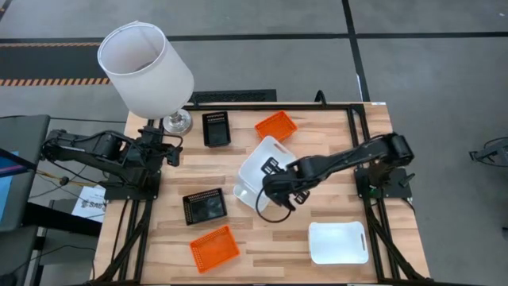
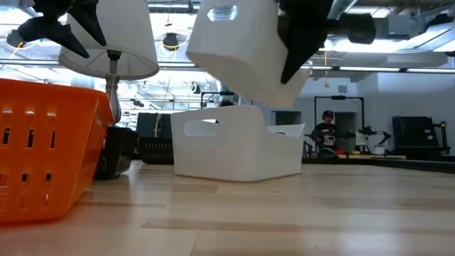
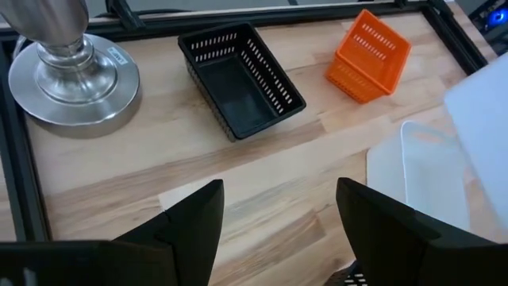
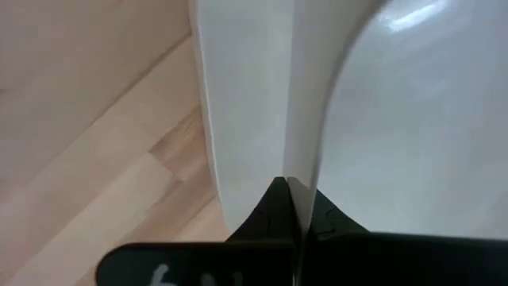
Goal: Stack baskets by color
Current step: Stack the top white bin on top of the middle white bin
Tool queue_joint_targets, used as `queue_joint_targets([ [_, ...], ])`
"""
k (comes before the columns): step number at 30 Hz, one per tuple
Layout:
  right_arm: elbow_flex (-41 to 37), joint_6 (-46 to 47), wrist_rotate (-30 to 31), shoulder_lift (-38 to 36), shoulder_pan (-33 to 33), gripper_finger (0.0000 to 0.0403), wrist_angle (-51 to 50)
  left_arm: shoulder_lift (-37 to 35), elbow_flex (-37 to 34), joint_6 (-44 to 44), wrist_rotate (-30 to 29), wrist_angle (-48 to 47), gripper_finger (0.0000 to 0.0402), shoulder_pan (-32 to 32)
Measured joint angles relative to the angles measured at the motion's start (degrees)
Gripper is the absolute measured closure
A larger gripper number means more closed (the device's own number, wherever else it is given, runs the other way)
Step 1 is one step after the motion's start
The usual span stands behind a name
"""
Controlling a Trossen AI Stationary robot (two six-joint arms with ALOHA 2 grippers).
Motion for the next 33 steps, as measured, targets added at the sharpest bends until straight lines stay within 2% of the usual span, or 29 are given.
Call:
queue_joint_targets([
  [9,0.41,-3.33,-0.89,5.09,0.39,0.0403,-0.67,0.0,0.0,0.66,0.0,0.0,0.0168,0.0],
  [17,0.4,-3.34,-1.83,6.5,-0.23,0.0403,1.46,0.0,0.0,1.05,-0.02,0.0,0.0168,0.02],
  [22,0.4,-3.6,-4.79,8.45,-0.19,0.0403,1.4,-0.01,-0.01,1.03,-0.01,0.0,0.0168,0.0],
  [33,0.38,-6.39,-4.83,9.23,-0.18,0.0403,1.98,0.0,0.0,0.97,-0.39,0.0,0.0168,0.02],
])
